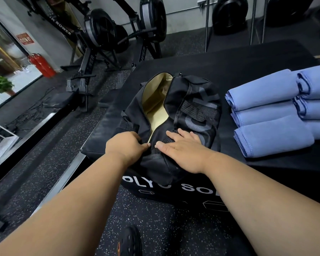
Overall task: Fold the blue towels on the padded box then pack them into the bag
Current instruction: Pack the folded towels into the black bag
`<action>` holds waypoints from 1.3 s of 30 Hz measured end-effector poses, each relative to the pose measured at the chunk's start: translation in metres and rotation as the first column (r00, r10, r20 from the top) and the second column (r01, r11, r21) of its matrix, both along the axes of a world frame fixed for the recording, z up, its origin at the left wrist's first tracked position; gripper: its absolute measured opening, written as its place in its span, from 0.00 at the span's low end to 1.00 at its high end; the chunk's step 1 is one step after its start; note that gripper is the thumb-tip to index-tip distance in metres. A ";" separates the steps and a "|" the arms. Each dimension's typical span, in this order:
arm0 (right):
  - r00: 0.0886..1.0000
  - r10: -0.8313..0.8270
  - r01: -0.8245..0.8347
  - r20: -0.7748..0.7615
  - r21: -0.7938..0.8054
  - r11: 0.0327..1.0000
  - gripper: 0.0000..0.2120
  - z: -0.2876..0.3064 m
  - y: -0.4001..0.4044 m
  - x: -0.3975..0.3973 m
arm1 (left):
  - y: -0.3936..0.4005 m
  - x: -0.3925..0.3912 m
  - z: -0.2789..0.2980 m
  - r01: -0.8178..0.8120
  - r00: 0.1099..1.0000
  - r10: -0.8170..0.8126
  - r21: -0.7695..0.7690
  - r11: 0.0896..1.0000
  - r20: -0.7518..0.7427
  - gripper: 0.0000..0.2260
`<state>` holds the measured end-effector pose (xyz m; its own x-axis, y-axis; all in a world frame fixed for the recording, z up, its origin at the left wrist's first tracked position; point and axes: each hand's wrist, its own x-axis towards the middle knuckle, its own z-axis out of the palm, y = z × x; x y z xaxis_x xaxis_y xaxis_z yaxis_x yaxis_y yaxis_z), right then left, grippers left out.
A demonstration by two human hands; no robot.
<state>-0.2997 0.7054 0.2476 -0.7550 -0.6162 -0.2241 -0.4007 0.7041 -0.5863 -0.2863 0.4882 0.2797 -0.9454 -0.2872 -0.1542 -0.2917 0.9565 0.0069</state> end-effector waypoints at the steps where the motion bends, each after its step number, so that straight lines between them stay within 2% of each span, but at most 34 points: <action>1: 1.000 0.001 -0.001 -0.003 -0.002 1.000 0.46 0.000 0.000 0.000 | 0.000 -0.001 0.000 -0.006 1.000 0.006 0.007 1.000 -0.018 0.22; 8: 1.000 -0.006 0.006 0.001 -0.005 1.000 0.49 -0.001 -0.002 -0.002 | -0.003 -0.002 -0.004 -0.011 0.996 0.015 0.042 0.999 -0.092 0.17; 16: 1.000 -0.009 0.009 0.019 -0.003 1.000 0.40 -0.002 -0.004 -0.001 | -0.003 0.007 -0.011 -0.090 0.983 0.113 0.160 0.983 -0.141 0.14; 23: 1.000 -0.019 0.019 0.003 0.000 1.000 0.40 -0.004 -0.004 -0.001 | -0.002 0.007 -0.017 -0.091 0.976 0.119 0.155 0.984 -0.181 0.11; 26: 1.000 -0.023 0.023 -0.007 -0.005 1.000 0.42 -0.004 -0.004 -0.001 | -0.002 0.007 -0.017 -0.114 0.968 0.158 0.215 0.970 -0.196 0.11; 29: 1.000 -0.031 0.031 -0.005 -0.020 0.999 0.43 -0.005 -0.004 -0.001 | -0.006 0.011 -0.015 -0.132 0.912 0.255 0.361 0.923 -0.321 0.12; 32: 0.999 -0.039 0.039 0.004 -0.032 0.999 0.46 -0.007 -0.003 -0.003 | -0.006 0.022 -0.003 -0.120 0.790 0.370 0.468 0.875 -0.489 0.12; 35: 0.999 -0.035 0.035 0.008 -0.041 0.999 0.47 -0.009 -0.002 -0.004 | -0.002 0.034 0.013 -0.100 0.676 0.462 0.550 0.829 -0.573 0.08; 37: 1.000 -0.025 0.026 0.009 -0.037 0.999 0.46 -0.009 -0.002 -0.003 | -0.001 0.040 0.021 -0.076 0.661 0.457 0.553 0.830 -0.595 0.06; 39: 1.000 -0.016 0.016 0.011 -0.027 1.000 0.44 -0.007 0.000 -0.002 | 0.002 0.043 0.026 -0.064 0.712 0.389 0.497 0.865 -0.585 0.04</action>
<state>-0.3012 0.7051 0.2404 -0.7626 -0.6099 -0.2156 -0.3831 0.6944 -0.6092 -0.2429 0.4899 0.3057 -0.7624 -0.5672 0.3114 -0.2644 0.7123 0.6502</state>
